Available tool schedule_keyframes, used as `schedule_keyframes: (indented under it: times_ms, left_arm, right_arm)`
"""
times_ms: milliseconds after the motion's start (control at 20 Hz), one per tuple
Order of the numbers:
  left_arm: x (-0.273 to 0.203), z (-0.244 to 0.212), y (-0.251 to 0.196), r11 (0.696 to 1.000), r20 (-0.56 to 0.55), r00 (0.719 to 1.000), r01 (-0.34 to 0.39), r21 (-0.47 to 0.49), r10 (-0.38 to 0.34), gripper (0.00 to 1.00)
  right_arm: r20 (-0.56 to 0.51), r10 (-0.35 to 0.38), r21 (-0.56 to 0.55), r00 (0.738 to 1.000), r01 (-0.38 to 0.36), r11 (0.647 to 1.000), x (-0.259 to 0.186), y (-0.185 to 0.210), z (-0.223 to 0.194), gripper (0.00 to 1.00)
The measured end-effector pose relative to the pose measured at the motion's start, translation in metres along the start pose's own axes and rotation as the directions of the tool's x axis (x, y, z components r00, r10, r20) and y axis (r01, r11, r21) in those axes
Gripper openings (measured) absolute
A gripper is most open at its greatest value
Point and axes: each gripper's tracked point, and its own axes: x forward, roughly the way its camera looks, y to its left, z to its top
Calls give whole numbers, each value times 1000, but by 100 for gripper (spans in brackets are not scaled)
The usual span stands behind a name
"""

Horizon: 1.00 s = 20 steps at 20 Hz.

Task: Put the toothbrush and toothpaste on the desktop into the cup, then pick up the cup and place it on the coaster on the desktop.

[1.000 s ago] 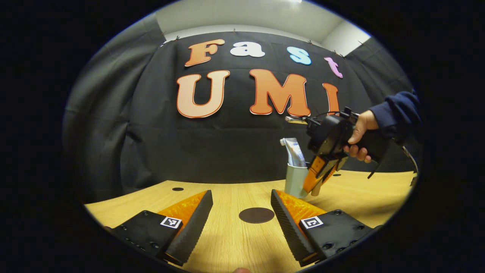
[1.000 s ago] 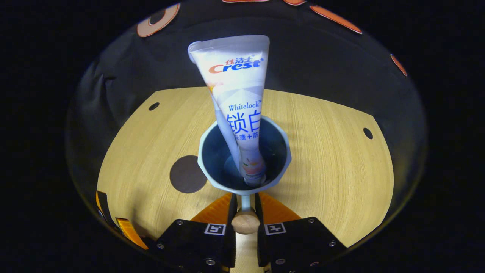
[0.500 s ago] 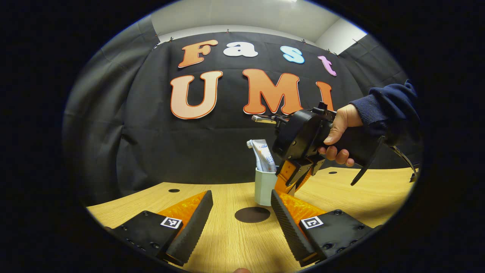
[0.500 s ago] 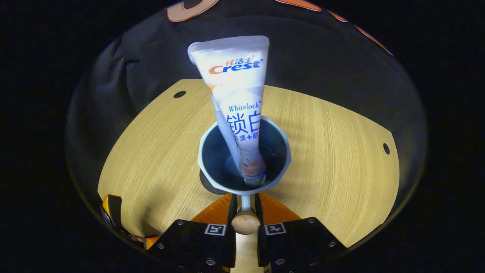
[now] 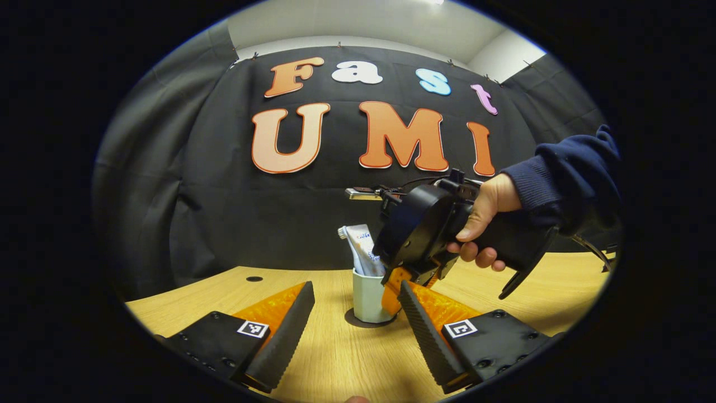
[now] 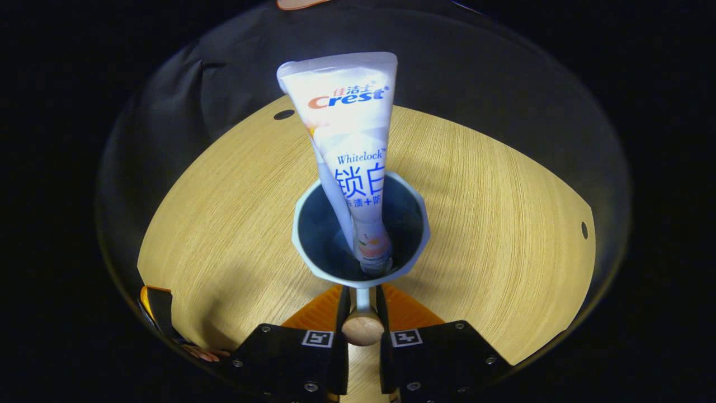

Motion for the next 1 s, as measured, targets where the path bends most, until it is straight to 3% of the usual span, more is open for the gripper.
schedule_keyframes:
  times_ms: [100,400,450,600,650,700,750,800,900,1000]
  left_arm:
    - [-1,-4,0,1000,-16,1000,4,-4,-4,100]
    - [3,-6,1,1000,-28,1000,7,-10,-7,98]
    - [3,-7,0,1000,-30,1000,6,-10,-7,98]
    - [1,-3,3,1000,-21,1000,-1,-11,0,100]
    - [1,-4,3,1000,-19,1000,-3,-11,2,98]
    - [0,-4,3,1000,-19,1000,-1,-10,1,98]
    - [0,-4,2,1000,-20,1000,-1,-10,1,98]
    - [2,-4,3,1000,-20,1000,-2,-10,2,98]
    - [0,-3,4,1000,-16,1000,-9,-9,9,98]
    - [-1,-2,6,1000,-10,1000,-16,-9,16,98]
  right_arm:
    - [1,3,-4,1000,-3,1000,4,1,-2,22]
    - [30,15,-26,999,-14,1000,-9,-2,5,27]
    - [45,14,-30,999,-13,999,-12,-4,8,41]
    - [83,26,-32,996,-24,999,-18,-6,6,56]
    - [96,32,-28,995,-29,999,-22,-7,7,55]
    - [108,34,-24,994,-32,999,-26,-8,7,63]
    - [124,36,-17,992,-34,999,-30,-11,8,60]
    - [139,36,-10,990,-35,999,-38,-15,8,67]
    - [184,38,2,982,-39,999,-51,-23,10,72]
    - [238,40,12,970,-44,999,-69,-32,9,72]
